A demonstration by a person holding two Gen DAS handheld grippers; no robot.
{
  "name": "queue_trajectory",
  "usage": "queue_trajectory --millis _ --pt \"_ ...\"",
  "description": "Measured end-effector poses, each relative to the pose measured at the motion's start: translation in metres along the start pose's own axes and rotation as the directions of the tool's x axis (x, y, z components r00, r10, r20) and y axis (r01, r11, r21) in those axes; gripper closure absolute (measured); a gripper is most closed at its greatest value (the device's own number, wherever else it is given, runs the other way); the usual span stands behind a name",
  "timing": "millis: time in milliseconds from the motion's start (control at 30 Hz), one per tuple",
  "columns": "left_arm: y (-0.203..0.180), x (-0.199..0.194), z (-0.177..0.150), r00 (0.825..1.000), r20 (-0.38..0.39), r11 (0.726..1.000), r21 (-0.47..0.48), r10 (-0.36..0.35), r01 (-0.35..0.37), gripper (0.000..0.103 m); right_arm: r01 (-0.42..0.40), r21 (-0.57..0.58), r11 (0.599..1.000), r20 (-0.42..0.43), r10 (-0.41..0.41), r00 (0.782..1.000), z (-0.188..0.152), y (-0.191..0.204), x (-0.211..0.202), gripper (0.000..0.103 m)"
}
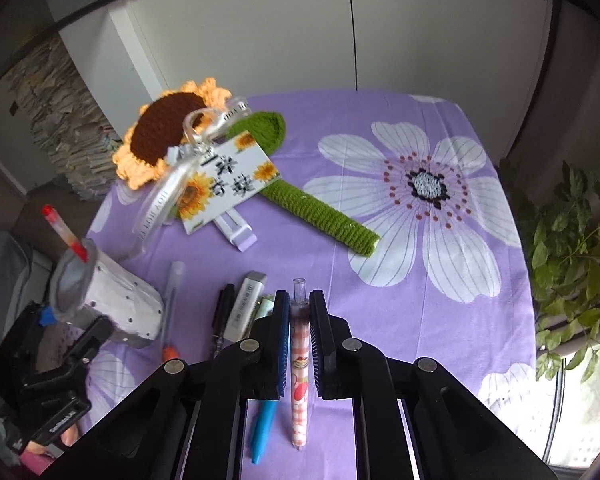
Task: Organize stationery
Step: 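Carry the pink pen with the right tool into the grey cup and release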
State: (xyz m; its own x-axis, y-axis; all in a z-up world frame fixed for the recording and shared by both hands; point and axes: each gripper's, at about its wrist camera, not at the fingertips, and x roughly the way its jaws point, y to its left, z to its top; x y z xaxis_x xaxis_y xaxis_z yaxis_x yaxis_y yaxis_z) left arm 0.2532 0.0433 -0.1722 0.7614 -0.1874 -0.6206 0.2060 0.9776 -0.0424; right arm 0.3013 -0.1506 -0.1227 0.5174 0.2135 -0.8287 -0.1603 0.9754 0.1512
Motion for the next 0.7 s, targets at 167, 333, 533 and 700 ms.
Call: queue_trajectory --millis 167,333,533,700 --pt "0.000 0.000 -0.001 1.000 0.001 1.000 0.002 0.000 0.000 0.038 -0.028 -0.046 0.999 0.128 0.034 0.991 0.001 0.018 -0.048 0.092" --pt "0.001 0.000 0.000 1.000 0.000 1.000 -0.001 -0.001 0.001 0.037 -0.074 -0.115 0.991 0.253 0.101 0.962 0.006 0.043 -0.093 0.092" --pt "-0.001 0.000 -0.001 1.000 0.002 1.000 0.006 0.003 -0.003 0.037 -0.187 -0.235 0.954 0.329 0.259 0.908 0.019 0.087 -0.128 0.092" --pt "-0.002 0.000 -0.001 1.000 0.001 1.000 0.007 0.003 -0.003 0.037 -0.236 -0.315 0.919 0.321 0.337 0.885 0.029 0.121 -0.118 0.092"
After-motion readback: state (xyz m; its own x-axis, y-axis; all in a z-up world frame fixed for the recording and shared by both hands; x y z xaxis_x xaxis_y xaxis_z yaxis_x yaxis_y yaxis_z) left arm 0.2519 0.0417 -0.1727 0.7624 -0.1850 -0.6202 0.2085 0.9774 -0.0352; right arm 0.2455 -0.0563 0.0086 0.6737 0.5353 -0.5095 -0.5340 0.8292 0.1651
